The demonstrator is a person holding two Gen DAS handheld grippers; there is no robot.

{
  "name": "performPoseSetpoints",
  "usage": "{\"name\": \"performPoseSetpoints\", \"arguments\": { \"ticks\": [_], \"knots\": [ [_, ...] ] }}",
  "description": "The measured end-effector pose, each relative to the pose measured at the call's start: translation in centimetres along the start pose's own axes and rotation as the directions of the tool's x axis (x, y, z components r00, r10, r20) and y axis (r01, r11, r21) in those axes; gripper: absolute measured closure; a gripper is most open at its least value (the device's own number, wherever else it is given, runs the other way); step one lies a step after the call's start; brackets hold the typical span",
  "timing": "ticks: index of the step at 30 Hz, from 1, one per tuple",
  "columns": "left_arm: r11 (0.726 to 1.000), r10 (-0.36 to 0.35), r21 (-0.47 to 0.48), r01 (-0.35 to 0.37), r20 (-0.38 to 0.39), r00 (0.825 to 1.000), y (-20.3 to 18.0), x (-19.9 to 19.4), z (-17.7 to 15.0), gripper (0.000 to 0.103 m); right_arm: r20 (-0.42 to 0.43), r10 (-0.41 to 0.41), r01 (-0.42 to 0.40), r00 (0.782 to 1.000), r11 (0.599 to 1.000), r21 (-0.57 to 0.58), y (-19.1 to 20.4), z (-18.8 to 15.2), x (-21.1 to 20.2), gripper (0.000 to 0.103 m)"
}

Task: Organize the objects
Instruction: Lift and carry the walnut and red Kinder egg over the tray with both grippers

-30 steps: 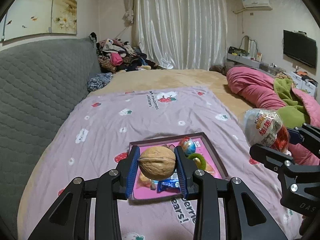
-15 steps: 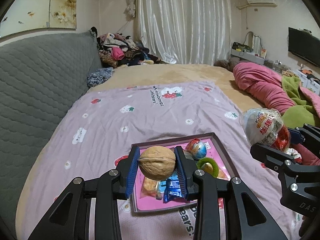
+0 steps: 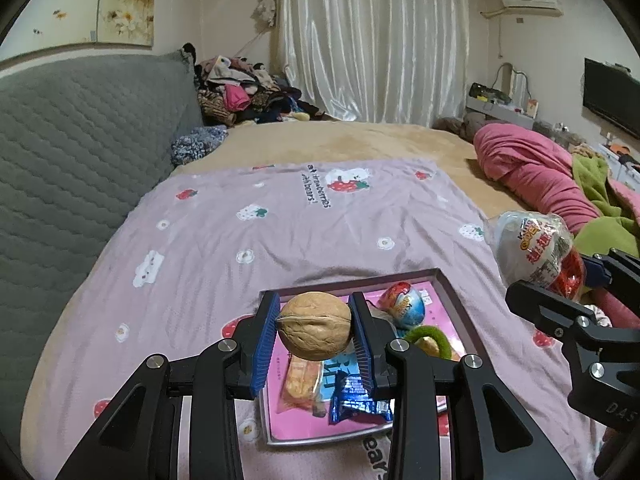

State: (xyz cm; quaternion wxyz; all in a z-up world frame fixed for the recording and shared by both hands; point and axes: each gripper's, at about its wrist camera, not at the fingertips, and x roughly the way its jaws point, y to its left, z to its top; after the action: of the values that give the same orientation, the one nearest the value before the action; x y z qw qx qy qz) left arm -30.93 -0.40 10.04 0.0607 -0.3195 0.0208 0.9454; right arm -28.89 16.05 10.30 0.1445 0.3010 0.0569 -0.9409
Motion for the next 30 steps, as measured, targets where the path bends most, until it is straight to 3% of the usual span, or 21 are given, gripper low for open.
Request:
{"name": "performPoseSetpoints", "arguments": {
  "ticks": [12,22,30],
  "knots": [
    [1.000,0.001,-0.024,-0.001,-0.018,1.000,1.2,4.3,-0.6,0.067,-0.030,0.008,-0.008,1.000,1.000,0.015,-0.9,-1.0,3.8,0.052],
    [1.000,0.015,-0.005,-0.015,-0.007,1.000,1.8,5.7,-1.4,0.067,-0.036,0.002,-0.002,0.999,1.000,0.010,-1.0,-1.8,5.2,0.052],
    [1.000,-0.024,-0.004,0.023,-0.065,0.998,2.7,9.5,-4.0,0.067,-0.055,0.025,-0.025,0.998,1.000,-0.008,0.1,-4.0,7.3,0.052]
  ]
}}
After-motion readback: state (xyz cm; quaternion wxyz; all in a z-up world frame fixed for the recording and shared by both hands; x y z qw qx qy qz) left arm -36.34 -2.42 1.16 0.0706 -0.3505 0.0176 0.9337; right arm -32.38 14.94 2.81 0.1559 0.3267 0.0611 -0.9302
